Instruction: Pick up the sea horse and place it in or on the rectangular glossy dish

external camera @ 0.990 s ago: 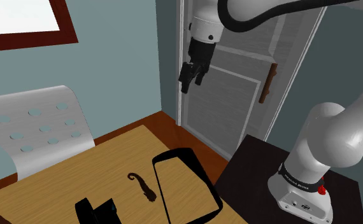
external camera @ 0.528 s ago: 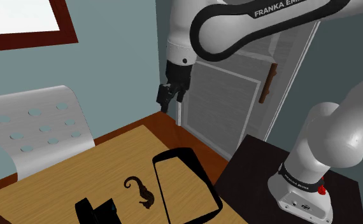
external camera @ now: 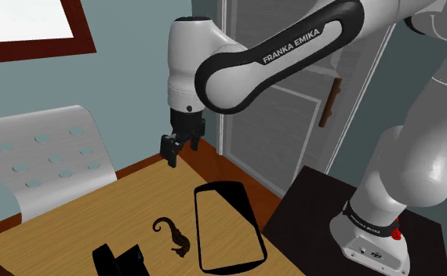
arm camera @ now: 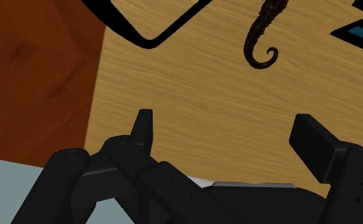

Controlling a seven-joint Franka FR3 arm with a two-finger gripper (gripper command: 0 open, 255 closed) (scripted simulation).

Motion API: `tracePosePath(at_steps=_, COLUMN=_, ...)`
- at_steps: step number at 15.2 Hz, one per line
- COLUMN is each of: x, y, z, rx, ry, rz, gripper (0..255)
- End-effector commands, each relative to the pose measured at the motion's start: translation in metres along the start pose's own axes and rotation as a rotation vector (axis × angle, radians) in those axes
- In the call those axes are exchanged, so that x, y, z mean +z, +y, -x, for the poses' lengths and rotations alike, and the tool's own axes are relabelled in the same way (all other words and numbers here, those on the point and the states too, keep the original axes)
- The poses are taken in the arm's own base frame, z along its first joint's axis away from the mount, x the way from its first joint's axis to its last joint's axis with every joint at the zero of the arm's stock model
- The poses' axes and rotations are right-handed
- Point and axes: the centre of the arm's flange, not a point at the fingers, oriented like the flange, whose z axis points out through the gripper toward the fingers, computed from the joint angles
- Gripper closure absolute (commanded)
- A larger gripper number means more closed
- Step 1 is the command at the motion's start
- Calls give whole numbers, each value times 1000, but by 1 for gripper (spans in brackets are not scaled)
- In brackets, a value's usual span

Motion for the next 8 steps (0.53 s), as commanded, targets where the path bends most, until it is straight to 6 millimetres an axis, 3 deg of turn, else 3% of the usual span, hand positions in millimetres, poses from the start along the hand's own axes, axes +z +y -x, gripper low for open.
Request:
tracePosePath(at_steps=1, x=15, y=-16, z=-7, rx=-7, ry=-5, rz=-2, gripper=0)
tracePosePath(at_steps=6, x=57, y=-60, z=-26, rx=-26, ry=-18, rz=-6, gripper=0)
tracePosePath(at_steps=8, x=67, y=-60, z=-26, rx=-26, ry=-18, rz=-6, gripper=0)
